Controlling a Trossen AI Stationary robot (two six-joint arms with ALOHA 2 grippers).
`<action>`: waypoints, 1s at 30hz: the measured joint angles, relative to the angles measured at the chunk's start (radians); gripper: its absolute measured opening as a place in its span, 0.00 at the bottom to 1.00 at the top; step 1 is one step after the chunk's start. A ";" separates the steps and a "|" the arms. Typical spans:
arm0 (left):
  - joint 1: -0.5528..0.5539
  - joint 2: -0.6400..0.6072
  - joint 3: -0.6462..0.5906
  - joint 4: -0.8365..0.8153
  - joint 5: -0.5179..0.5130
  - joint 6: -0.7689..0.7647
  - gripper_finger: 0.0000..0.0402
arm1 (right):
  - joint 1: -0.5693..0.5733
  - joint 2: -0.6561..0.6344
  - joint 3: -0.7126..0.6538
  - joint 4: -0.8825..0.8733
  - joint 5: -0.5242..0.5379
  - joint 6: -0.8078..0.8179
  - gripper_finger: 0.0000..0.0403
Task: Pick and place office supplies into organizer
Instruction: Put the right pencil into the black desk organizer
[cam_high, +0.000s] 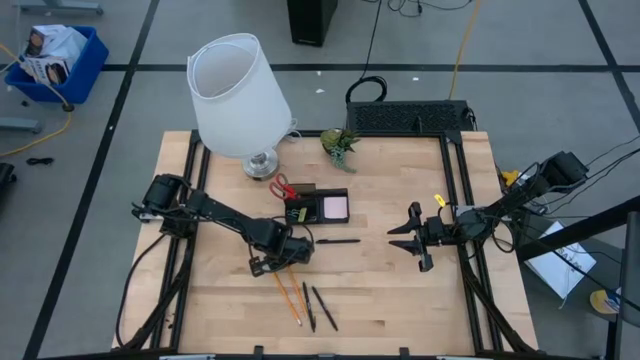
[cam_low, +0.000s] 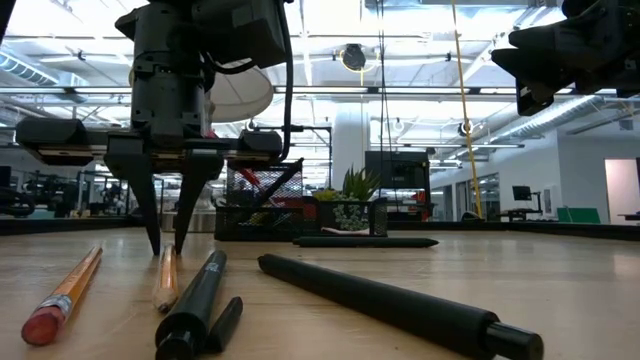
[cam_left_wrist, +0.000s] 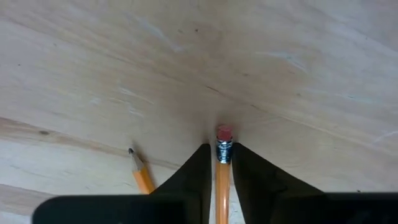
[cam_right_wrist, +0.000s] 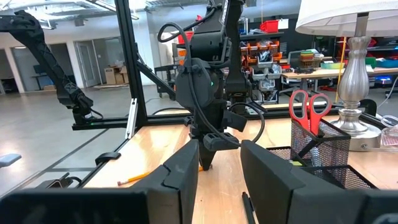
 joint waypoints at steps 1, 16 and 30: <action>-0.003 0.000 0.000 0.000 -0.003 0.000 0.15 | 0.000 0.000 0.000 0.000 0.000 0.000 0.29; -0.004 0.000 -0.001 0.006 -0.009 -0.007 0.11 | 0.000 0.000 0.000 0.000 0.000 0.000 0.29; -0.005 -0.006 -0.001 0.011 -0.009 -0.004 0.08 | 0.000 0.000 0.000 0.000 0.000 0.000 0.29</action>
